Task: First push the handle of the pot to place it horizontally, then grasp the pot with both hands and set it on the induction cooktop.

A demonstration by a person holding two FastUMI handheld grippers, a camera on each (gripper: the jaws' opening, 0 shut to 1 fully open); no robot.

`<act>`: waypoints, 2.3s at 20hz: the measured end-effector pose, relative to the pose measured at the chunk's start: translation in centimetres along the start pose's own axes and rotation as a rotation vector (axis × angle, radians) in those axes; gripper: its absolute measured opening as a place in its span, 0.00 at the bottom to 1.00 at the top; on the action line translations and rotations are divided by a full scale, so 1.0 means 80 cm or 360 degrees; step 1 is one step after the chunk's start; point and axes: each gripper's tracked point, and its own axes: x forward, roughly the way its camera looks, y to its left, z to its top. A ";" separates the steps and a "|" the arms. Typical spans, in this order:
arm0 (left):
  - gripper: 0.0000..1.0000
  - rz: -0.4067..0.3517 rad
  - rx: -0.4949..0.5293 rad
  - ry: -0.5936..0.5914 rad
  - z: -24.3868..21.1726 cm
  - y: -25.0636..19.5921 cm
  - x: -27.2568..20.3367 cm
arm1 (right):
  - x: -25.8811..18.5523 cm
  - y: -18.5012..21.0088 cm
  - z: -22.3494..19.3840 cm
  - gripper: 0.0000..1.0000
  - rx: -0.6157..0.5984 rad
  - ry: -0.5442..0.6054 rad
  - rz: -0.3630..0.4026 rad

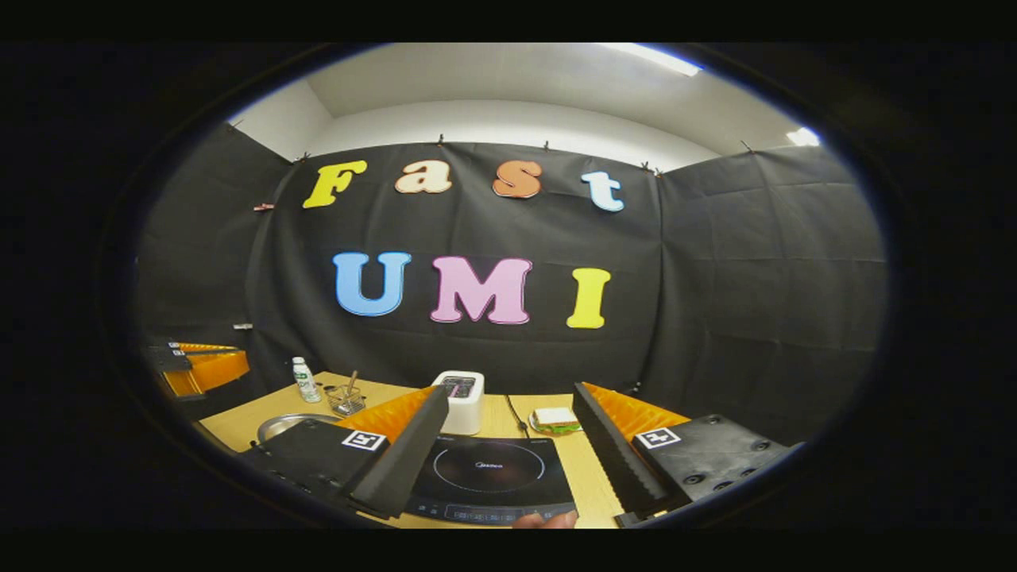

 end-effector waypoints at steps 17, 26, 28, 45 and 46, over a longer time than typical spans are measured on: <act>0.05 -0.0256 -0.0047 0.1122 -0.249 0.002 -0.056 | 0.001 -0.007 -0.013 0.98 0.0004 0.0060 -0.0038; 0.05 -0.0364 -0.0259 0.1531 -0.349 0.048 -0.058 | -0.004 -0.018 -0.017 0.98 0.0004 0.0080 -0.0077; 0.07 -0.0414 -0.0267 0.1627 -0.369 0.059 -0.059 | -0.004 -0.020 -0.019 0.96 0.0003 0.0090 -0.0083; 0.05 -0.0346 -0.0252 0.1807 -0.423 0.131 -0.017 | -0.010 -0.024 -0.022 0.96 0.0000 0.0111 -0.0107; 0.05 -0.0335 -0.0244 0.1800 -0.424 0.133 -0.015 | -0.010 -0.023 -0.022 0.96 -0.0001 0.0110 -0.0109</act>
